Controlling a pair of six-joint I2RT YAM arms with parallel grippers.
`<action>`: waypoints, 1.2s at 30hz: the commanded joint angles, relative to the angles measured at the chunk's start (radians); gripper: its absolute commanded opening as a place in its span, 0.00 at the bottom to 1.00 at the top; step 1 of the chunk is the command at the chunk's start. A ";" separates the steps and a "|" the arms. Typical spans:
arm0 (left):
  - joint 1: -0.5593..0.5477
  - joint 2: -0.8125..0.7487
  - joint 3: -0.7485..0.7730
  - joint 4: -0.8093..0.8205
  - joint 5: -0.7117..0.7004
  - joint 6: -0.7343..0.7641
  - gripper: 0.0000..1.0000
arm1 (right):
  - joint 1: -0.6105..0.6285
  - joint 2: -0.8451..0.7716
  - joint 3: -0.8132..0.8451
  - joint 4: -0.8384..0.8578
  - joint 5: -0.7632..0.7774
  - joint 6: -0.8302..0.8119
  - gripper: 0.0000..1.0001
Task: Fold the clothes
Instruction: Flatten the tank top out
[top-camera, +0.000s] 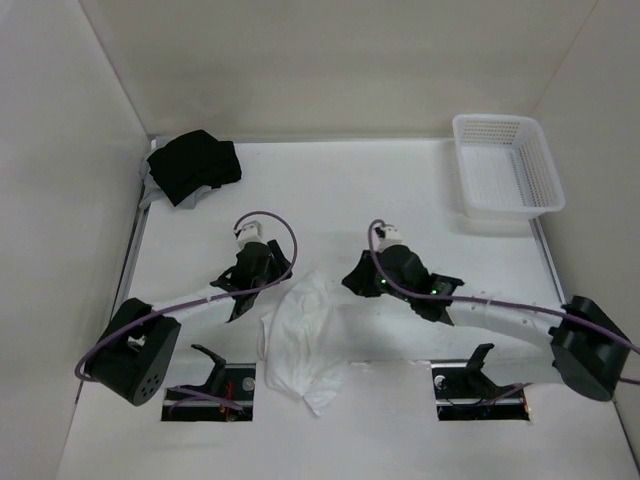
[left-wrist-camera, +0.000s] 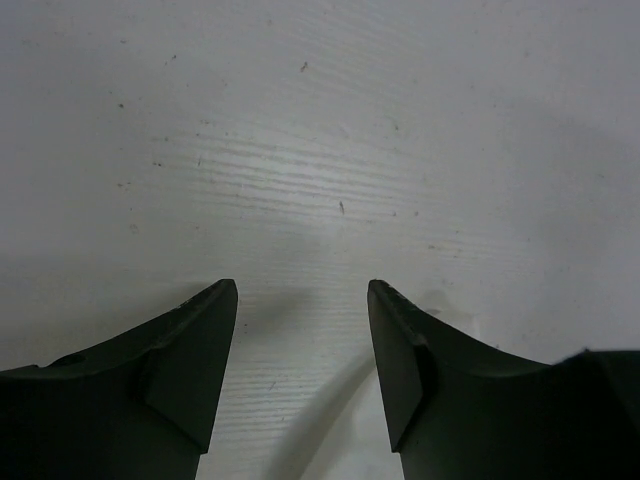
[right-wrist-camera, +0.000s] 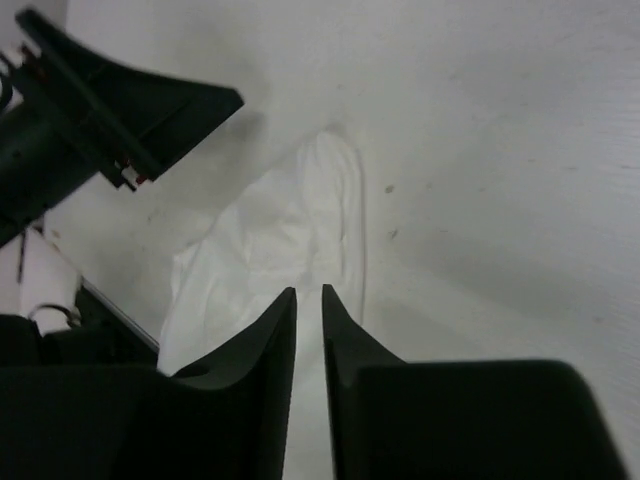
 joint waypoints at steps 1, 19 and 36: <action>-0.034 0.055 0.063 0.027 0.011 0.003 0.53 | 0.094 0.150 0.107 0.001 -0.009 -0.052 0.26; -0.034 0.055 0.012 0.090 0.115 -0.027 0.45 | 0.152 0.493 0.227 0.115 0.012 -0.011 0.37; -0.035 0.040 0.006 0.089 0.115 -0.021 0.47 | 0.129 0.246 0.153 0.059 0.129 0.000 0.03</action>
